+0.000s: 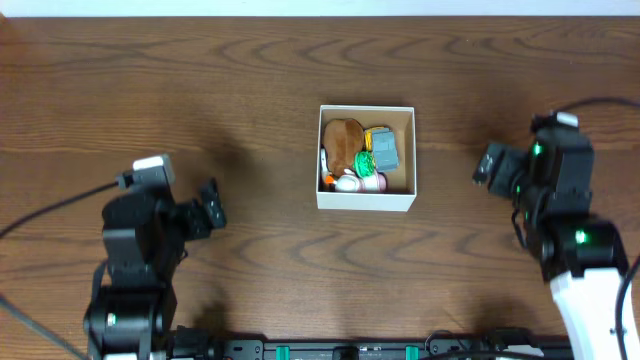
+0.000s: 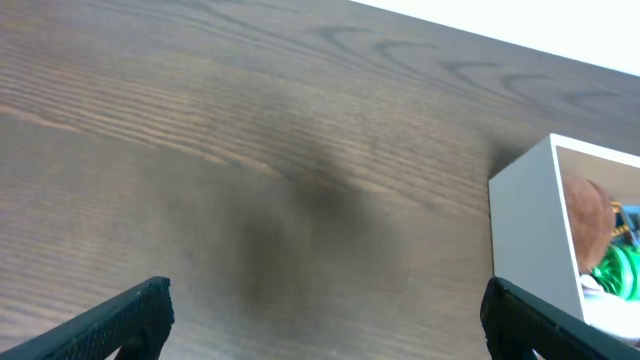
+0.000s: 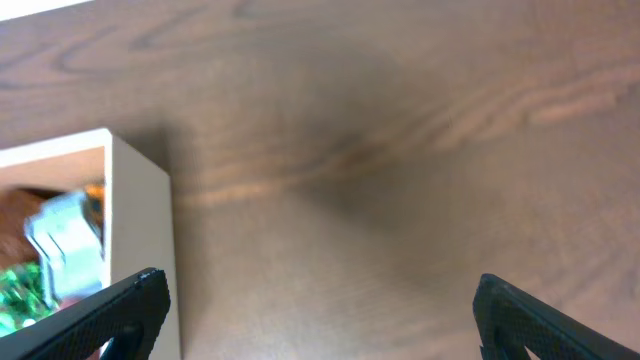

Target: Pack container

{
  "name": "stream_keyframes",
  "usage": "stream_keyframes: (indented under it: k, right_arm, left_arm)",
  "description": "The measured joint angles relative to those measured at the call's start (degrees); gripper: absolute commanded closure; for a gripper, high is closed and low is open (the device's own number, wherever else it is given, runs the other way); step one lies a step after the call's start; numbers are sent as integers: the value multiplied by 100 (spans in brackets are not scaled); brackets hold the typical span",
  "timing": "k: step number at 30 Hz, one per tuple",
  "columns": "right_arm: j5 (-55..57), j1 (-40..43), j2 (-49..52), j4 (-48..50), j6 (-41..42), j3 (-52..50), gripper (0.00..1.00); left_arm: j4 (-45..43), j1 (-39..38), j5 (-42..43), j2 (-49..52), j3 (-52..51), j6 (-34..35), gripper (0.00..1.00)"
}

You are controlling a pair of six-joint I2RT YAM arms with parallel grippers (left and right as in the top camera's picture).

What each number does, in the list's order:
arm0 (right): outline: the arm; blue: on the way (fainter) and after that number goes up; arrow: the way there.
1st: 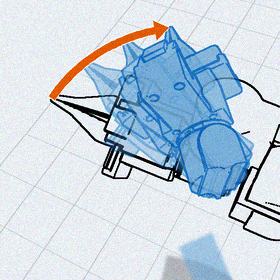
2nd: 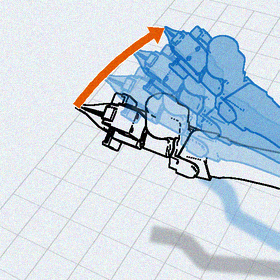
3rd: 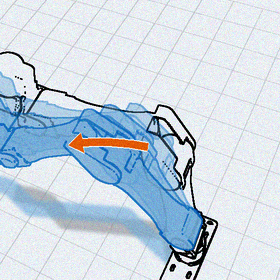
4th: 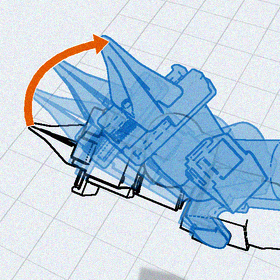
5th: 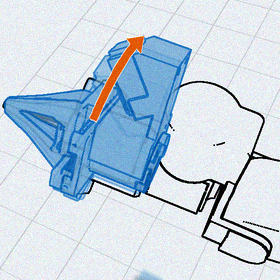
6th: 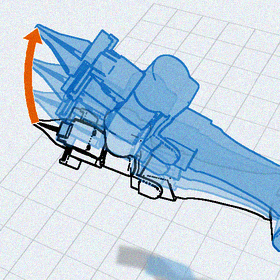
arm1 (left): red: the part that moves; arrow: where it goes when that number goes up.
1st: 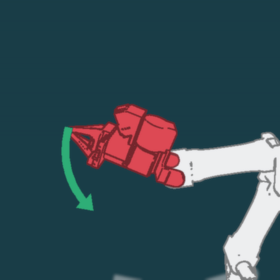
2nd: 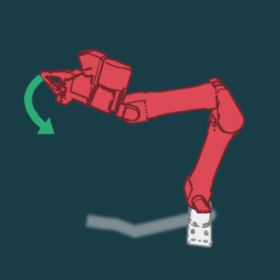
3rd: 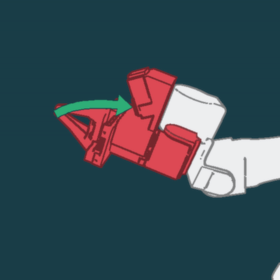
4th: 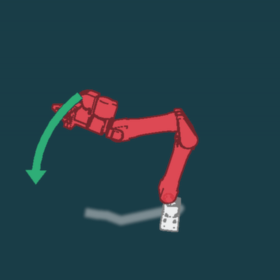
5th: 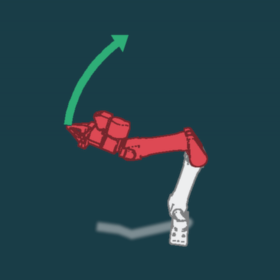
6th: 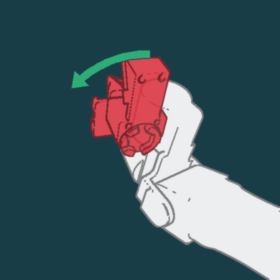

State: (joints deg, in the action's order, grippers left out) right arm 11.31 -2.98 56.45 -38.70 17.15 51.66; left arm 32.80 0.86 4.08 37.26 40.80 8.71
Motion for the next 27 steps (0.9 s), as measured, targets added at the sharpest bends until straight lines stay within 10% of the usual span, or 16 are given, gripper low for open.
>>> stream_keyframes:
  k: [27]
  right_arm:
    - [116, 0, -520, 15, 173, -763, 1]
  left_arm:
    - [474, 0, 0, -420, -98, -2, 2]
